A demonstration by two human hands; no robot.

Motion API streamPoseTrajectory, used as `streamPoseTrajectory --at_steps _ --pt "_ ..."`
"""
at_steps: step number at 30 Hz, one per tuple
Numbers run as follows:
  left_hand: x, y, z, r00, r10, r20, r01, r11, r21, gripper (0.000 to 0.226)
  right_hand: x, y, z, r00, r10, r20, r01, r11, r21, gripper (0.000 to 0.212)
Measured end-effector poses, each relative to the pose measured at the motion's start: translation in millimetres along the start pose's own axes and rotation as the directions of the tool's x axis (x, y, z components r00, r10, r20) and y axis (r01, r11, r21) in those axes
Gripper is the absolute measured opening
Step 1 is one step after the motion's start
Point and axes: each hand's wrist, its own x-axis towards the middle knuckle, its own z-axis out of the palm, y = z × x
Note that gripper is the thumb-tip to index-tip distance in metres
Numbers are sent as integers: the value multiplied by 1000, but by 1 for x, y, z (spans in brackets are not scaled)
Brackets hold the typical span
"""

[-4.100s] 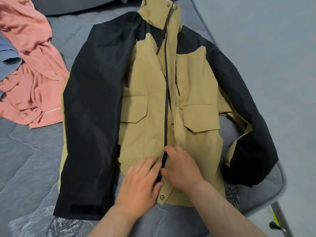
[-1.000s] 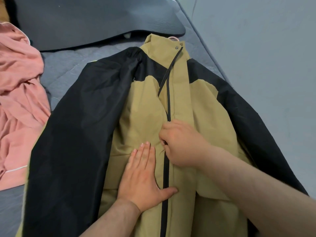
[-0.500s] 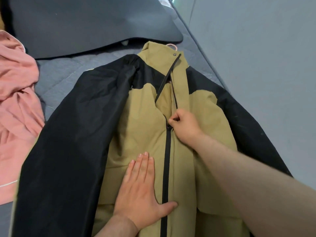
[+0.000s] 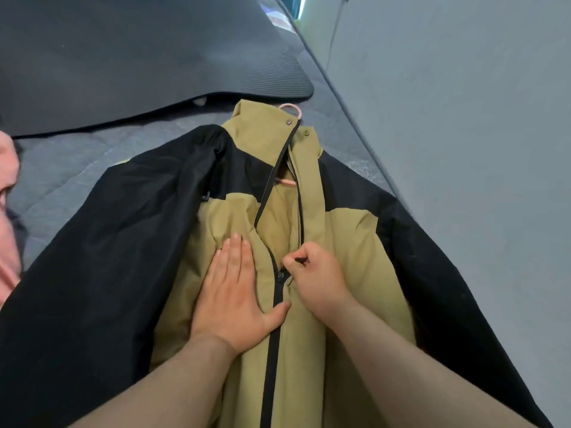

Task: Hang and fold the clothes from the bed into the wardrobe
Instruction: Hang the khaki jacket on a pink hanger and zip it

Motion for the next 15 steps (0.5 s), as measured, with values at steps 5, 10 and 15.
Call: streamPoseTrajectory --at_steps 5,10,15 --pt "5 -3 -1 994 -13 109 9 999 34 119 29 -40 -18 995 -97 -3 96 988 -124 14" --pt "9 -6 0 983 -15 185 18 1000 -15 123 103 -96 -40 976 -179 -126 163 978 -131 11" --pt "8 -10 10 991 14 132 -9 999 -37 120 125 -58 -15 980 -156 -127 135 978 -160 9"
